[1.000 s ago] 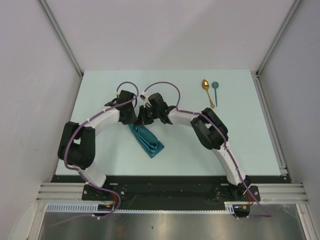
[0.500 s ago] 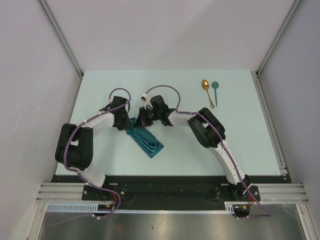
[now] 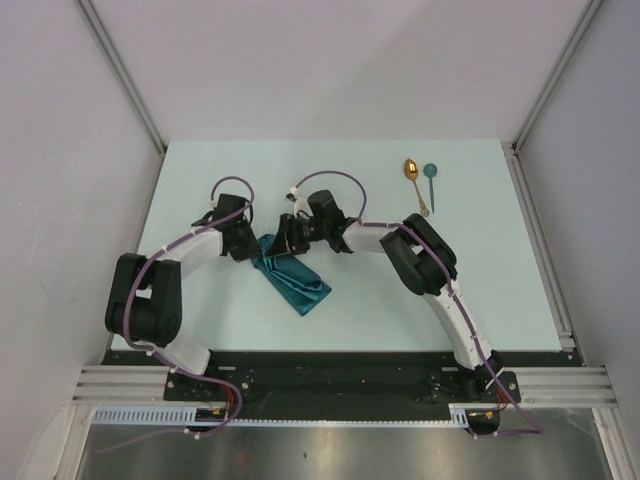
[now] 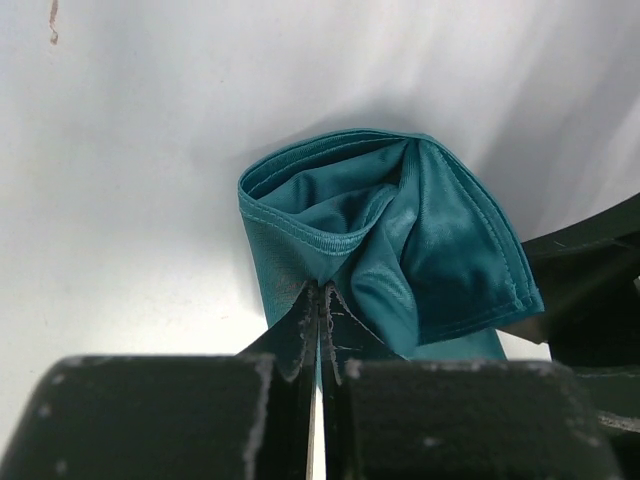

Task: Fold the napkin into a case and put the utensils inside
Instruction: Grasp the top corner of the smaller rectangle folded napkin from the folded napkin.

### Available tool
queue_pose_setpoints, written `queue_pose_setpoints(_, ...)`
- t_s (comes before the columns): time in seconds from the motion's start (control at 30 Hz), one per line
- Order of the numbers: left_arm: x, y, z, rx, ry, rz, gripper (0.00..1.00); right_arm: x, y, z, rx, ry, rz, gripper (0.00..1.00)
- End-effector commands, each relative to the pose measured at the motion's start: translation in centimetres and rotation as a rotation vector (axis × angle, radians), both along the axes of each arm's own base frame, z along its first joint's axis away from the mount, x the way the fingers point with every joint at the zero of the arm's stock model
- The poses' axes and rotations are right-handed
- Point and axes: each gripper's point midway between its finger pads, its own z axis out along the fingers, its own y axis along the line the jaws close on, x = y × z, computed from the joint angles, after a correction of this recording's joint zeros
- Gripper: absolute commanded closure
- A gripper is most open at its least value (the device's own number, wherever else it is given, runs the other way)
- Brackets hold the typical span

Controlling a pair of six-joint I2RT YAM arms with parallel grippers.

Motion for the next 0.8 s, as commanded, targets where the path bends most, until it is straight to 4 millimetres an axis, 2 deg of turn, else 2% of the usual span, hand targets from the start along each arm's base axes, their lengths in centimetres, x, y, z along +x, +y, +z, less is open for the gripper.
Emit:
queue_pose_setpoints(0.0, 0.9, -0.2, 1.8, -0.026, -0.064, 0.001, 1.0, 1.0, 0.5, 4.0, 0.068, -0.076, 0.017, 0.42)
queue_pose_setpoints(0.37, 1.2, -0.1, 2.4, -0.02, -0.075, 0.0, 1.0, 1.0, 1.2, 5.4, 0.121, -0.08, 0.041, 0.37)
queue_pose_setpoints(0.53, 1.3, 0.1, 2.7, -0.022, -0.081, 0.005, 1.0, 0.3, 0.9, 5.6, 0.148, -0.061, 0.054, 0.36)
queue_pose_setpoints(0.7, 1.2, 0.2, 2.6, -0.02, -0.081, 0.009, 1.0, 0.5, 1.2, 7.0, 0.161, -0.097, 0.064, 0.36)
queue_pose_setpoints(0.77, 1.1, 0.3, 2.5, -0.023, -0.079, 0.012, 1.0, 0.5, 1.2, 6.7, 0.14, -0.104, 0.062, 0.36)
